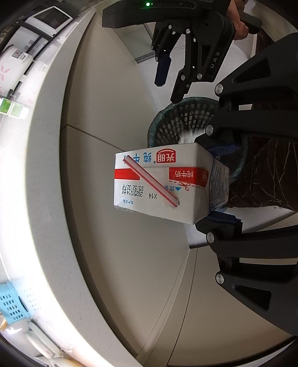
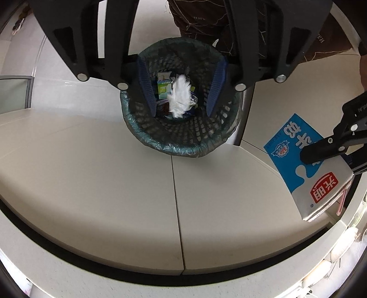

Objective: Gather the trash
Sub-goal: 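Lower both tools over the bin and open the right tool to drop the tissue, then open the left tool to drop the milk carton into the bin, then raise both open tools over the counter toward the bubble wrap and pill bottle, then grasp the bubble wrap with the left tool while the right tool grasps the pill bottle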

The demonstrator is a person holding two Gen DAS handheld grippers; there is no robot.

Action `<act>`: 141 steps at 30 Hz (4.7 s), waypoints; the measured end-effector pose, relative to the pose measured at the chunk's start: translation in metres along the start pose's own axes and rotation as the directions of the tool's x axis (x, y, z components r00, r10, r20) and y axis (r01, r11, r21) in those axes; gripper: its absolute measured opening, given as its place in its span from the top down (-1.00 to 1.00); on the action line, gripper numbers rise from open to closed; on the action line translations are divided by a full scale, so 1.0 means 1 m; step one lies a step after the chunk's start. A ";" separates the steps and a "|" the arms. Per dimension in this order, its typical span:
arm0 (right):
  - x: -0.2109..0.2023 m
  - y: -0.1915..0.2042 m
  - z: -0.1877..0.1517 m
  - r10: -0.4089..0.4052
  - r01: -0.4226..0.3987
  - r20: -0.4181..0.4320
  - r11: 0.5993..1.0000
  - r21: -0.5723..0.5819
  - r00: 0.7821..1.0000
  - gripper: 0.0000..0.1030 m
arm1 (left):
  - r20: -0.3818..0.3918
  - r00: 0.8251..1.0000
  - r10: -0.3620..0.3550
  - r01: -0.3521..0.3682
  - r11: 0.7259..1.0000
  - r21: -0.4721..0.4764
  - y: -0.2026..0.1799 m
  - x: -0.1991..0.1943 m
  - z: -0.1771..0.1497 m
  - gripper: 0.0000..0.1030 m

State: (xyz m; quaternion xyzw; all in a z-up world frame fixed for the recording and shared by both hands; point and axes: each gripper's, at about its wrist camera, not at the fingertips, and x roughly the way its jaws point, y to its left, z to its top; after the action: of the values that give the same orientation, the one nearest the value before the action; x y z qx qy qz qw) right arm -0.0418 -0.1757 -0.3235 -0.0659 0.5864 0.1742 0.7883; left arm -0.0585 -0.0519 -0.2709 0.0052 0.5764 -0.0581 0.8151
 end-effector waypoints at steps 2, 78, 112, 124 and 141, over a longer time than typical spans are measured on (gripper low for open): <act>-0.001 -0.002 -0.001 -0.006 0.006 0.007 1.000 -0.002 1.000 -0.08 | -0.010 1.000 -0.002 0.002 1.000 0.005 -0.004 0.006 0.006 0.24; -0.234 -0.124 0.118 -0.219 0.121 0.431 0.962 0.244 0.875 -0.83 | 0.293 0.956 0.000 0.038 0.991 -0.125 -0.012 -0.157 0.180 -0.88; -0.170 -0.203 0.299 -0.331 0.134 0.361 0.870 0.475 0.872 -0.83 | 0.164 0.986 -0.042 0.049 0.998 -0.041 0.021 -0.041 0.442 -0.88; -0.132 -0.226 0.315 -0.376 0.159 0.320 0.827 0.539 0.870 -0.83 | 0.042 0.998 -0.056 0.059 0.995 -0.077 0.026 0.050 0.501 -0.88; -0.092 -0.225 0.334 -0.366 0.196 0.218 0.811 0.551 0.905 -0.28 | 0.000 1.000 0.012 -0.012 1.000 0.029 -0.020 0.084 0.527 0.01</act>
State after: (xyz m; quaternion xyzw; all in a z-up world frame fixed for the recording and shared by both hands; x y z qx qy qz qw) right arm 0.3155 -0.3000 -0.1570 0.0895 0.4618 -0.1013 0.8766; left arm 0.4623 -0.1191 -0.1720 0.0203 0.5756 -0.0616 0.8152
